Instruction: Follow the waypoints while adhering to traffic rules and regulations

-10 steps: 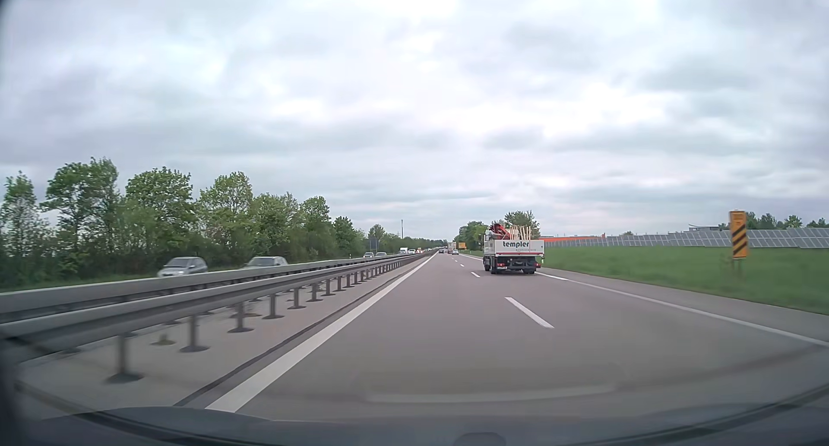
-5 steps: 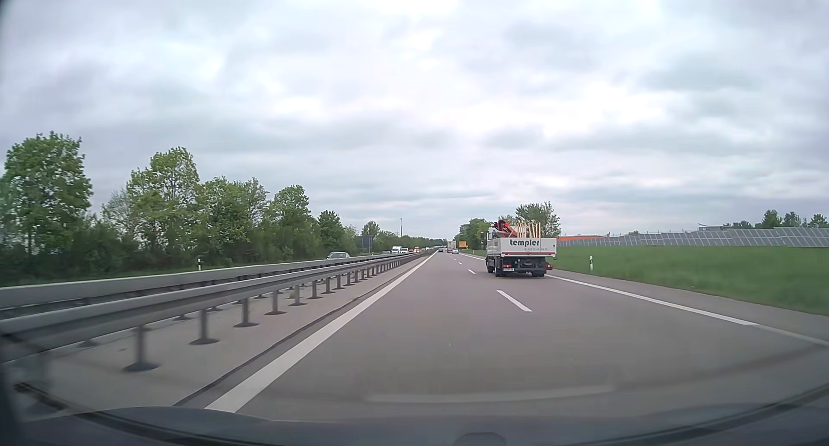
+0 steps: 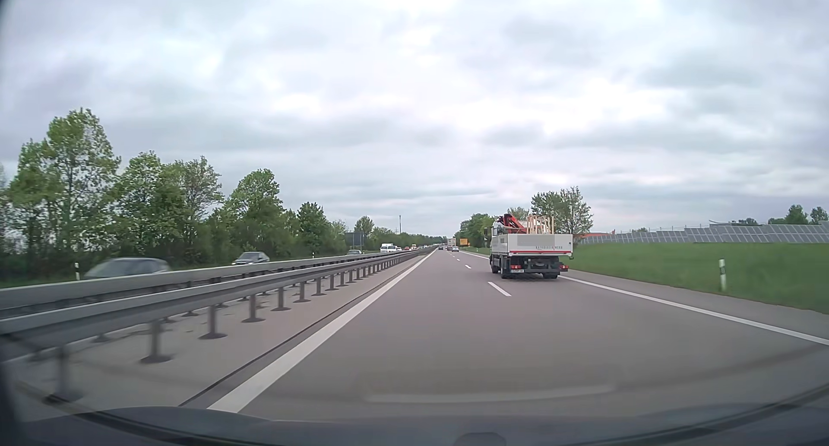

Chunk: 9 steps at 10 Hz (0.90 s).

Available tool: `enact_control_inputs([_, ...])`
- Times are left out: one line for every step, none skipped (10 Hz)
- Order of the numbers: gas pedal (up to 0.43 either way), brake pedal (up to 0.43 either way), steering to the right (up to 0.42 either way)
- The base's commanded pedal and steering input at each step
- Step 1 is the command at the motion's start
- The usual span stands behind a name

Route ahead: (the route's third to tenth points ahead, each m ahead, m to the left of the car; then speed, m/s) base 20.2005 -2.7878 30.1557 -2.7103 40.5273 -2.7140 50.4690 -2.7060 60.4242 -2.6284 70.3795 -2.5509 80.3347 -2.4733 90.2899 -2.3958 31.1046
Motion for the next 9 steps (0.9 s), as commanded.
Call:
enact_control_inputs([0.197, 0.0, 0.0])
enact_control_inputs([0.197, 0.0, 0.0])
enact_control_inputs([0.197, 0.0, 0.0])
enact_control_inputs([0.197, 0.0, 0.0])
enact_control_inputs([0.197, 0.0, 0.0])
enact_control_inputs([0.197, 0.0, 0.0])
enact_control_inputs([0.197, 0.0, 0.0])
enact_control_inputs([0.189, 0.0, 0.0])
enact_control_inputs([0.189, 0.0, 0.0])
